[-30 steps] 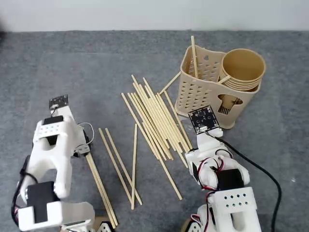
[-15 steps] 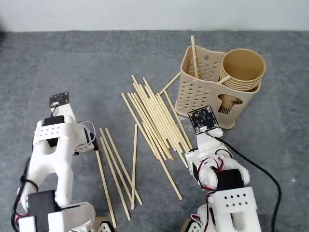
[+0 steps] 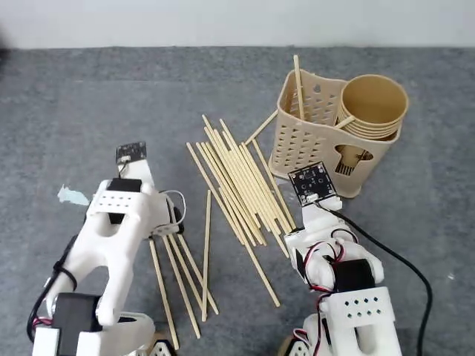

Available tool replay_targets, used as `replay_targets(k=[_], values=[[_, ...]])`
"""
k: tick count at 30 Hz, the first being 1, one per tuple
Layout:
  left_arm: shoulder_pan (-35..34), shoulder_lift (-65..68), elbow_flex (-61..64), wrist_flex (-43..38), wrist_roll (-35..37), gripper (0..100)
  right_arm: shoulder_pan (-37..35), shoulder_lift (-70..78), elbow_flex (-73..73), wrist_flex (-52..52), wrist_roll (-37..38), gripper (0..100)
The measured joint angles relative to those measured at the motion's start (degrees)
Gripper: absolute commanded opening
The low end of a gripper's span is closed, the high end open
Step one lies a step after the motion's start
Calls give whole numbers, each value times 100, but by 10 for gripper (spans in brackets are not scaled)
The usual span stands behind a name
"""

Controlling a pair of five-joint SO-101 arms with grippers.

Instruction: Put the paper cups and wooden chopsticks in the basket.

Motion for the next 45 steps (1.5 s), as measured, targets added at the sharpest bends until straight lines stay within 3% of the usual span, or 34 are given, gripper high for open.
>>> replay_targets(k=[12, 21, 27, 29, 45], values=[[-273, 0, 334, -18, -167, 213, 0, 0, 0, 0, 0, 33], [-290, -132, 853, -756, -211, 208, 0, 0, 0, 0, 0, 33], [-185, -193, 914, -879, -211, 51, 0, 0, 0, 0, 0, 33], [-79, -97, 844, -923, -185, 9, 0, 0, 0, 0, 0, 33], [-79, 1125, -484, -492, 580, 11, 0, 0, 0, 0, 0, 33]])
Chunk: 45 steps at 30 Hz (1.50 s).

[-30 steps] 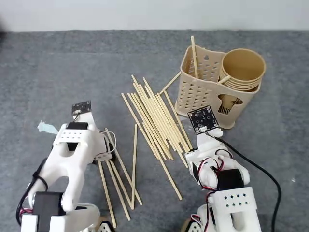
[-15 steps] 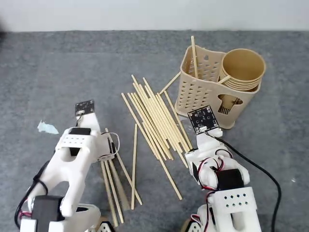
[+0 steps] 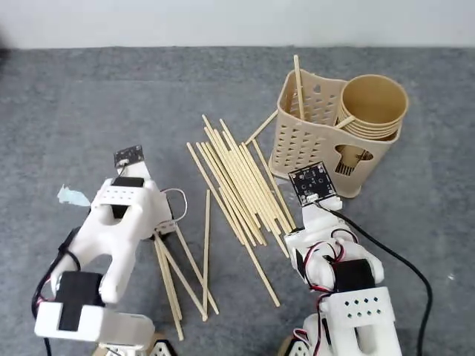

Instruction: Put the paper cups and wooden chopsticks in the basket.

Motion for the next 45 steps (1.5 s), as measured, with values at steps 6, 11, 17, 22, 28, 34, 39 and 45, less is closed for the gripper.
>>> replay_targets(k=[6, 11, 17, 22, 28, 34, 39, 45], values=[[-53, 185, -993, 448, 193, 11, 0, 0, 0, 0, 0, 33], [53, 185, -2374, 1371, 316, 11, 0, 0, 0, 0, 0, 33], [396, 185, -3543, 1820, 563, 11, 0, 0, 0, 0, 0, 33], [738, 185, -4475, 1855, 765, 11, 0, 0, 0, 0, 0, 33], [1169, 290, -6277, 1855, 1046, 11, 0, 0, 0, 0, 0, 33], [1459, 607, -7763, 949, 1415, 11, 0, 0, 0, 0, 0, 33], [1609, 1011, -8325, -167, 1591, 11, 0, 0, 0, 0, 0, 33], [1855, 1389, -8484, -1389, 1582, 11, 0, 0, 0, 0, 0, 33]])
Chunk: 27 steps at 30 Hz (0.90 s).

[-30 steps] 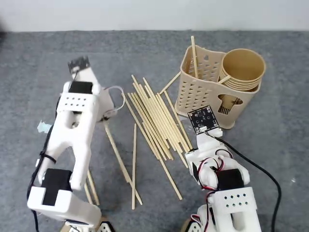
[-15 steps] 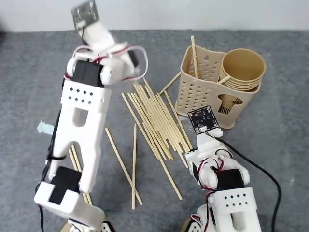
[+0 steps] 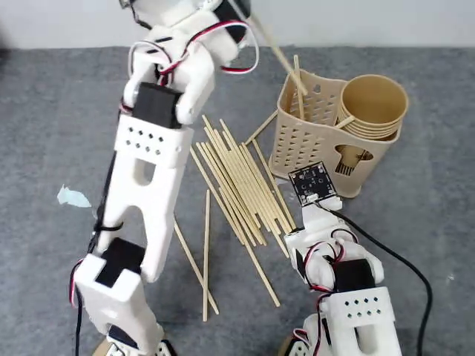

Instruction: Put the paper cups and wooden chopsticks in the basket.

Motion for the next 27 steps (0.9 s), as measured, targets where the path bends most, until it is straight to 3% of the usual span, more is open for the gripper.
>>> replay_targets(k=[5, 8, 12, 20, 27], values=[[334, 229, 0, -88, -677, 39, 0, 0, 0, 0, 0, 33], [527, 281, 0, 211, -1231, 119, 0, 0, 0, 0, 0, 33], [659, 281, 0, 668, -1363, 220, 0, 0, 0, 0, 0, 33], [633, 35, 0, 1468, -1415, 224, 0, 0, 0, 0, 0, 33], [35, -738, -9, 3121, -1442, 224, 0, 0, 0, 0, 0, 33]])
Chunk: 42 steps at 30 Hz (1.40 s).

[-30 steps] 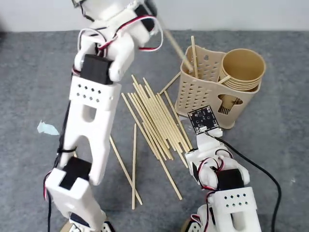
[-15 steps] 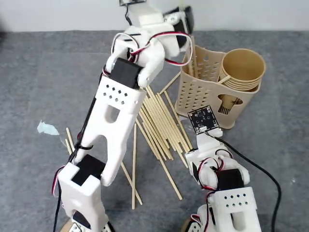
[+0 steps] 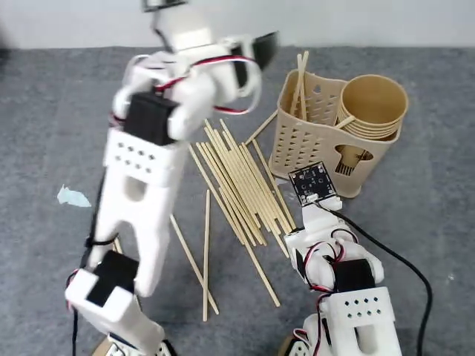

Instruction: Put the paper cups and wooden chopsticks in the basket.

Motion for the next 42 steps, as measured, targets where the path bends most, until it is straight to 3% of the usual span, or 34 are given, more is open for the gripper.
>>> replay_targets(k=[8, 14, 26, 30, 34, 42], values=[[-1090, -149, 26, 1960, -712, 224, 0, 0, 0, 0, 0, 33], [-2066, -281, 949, 2084, -1187, 224, 0, 0, 0, 0, 0, 33], [-2637, -1925, 4431, 2075, -1811, 224, 0, 0, 0, 0, 0, 33], [-3051, -2251, 5732, 1433, -2110, 224, 0, 0, 0, 0, 0, 33], [-3560, -2286, 7138, 290, -2479, 224, 0, 0, 0, 0, 0, 33], [-3930, -2286, 9345, -1670, -2936, 224, 0, 0, 0, 0, 0, 33]])
